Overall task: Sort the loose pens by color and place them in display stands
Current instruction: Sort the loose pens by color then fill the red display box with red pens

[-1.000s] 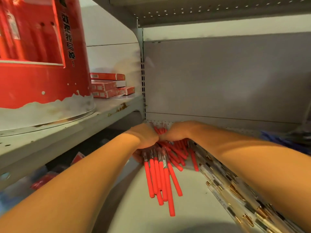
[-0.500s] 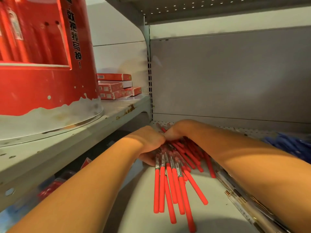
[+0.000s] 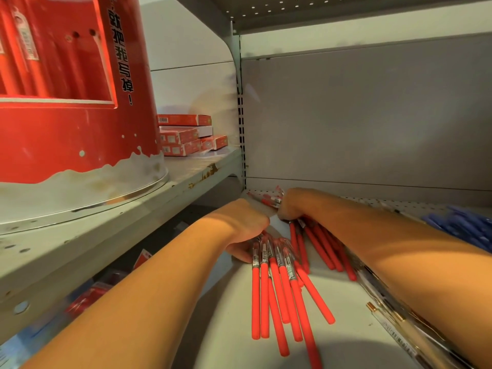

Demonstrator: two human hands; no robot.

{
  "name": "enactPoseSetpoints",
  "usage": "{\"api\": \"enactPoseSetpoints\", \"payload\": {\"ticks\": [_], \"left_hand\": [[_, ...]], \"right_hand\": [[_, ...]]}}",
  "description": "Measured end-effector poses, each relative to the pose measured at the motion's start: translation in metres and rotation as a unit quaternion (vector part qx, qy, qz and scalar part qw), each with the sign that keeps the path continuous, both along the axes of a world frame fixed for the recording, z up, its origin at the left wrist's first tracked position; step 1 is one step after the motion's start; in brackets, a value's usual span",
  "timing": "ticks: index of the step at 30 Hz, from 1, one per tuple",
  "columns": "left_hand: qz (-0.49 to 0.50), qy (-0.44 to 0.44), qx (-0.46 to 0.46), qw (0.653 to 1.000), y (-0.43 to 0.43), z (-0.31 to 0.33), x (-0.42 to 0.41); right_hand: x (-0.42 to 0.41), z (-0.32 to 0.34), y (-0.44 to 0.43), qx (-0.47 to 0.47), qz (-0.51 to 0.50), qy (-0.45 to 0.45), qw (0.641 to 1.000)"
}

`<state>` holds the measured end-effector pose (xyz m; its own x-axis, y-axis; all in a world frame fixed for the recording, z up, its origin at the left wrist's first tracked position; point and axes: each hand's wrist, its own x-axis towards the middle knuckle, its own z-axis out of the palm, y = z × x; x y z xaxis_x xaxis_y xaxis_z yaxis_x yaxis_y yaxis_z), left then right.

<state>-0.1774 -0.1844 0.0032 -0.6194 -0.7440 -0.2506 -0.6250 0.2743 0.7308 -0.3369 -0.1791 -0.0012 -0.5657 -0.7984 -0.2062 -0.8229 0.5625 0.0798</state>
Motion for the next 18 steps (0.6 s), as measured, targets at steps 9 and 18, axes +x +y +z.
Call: {"api": "enactPoseSetpoints", "payload": {"ticks": [9, 18], "left_hand": [[-0.025, -0.008, 0.007, 1.0, 0.004, 0.001, 0.002], [-0.027, -0.002, -0.033, 0.999, 0.012, 0.001, 0.001]], "right_hand": [[-0.023, 0.014, 0.024, -0.125, -0.03, -0.089, 0.988], [-0.029, 0.054, 0.066, -0.255, -0.1, -0.229, 0.934]]}}
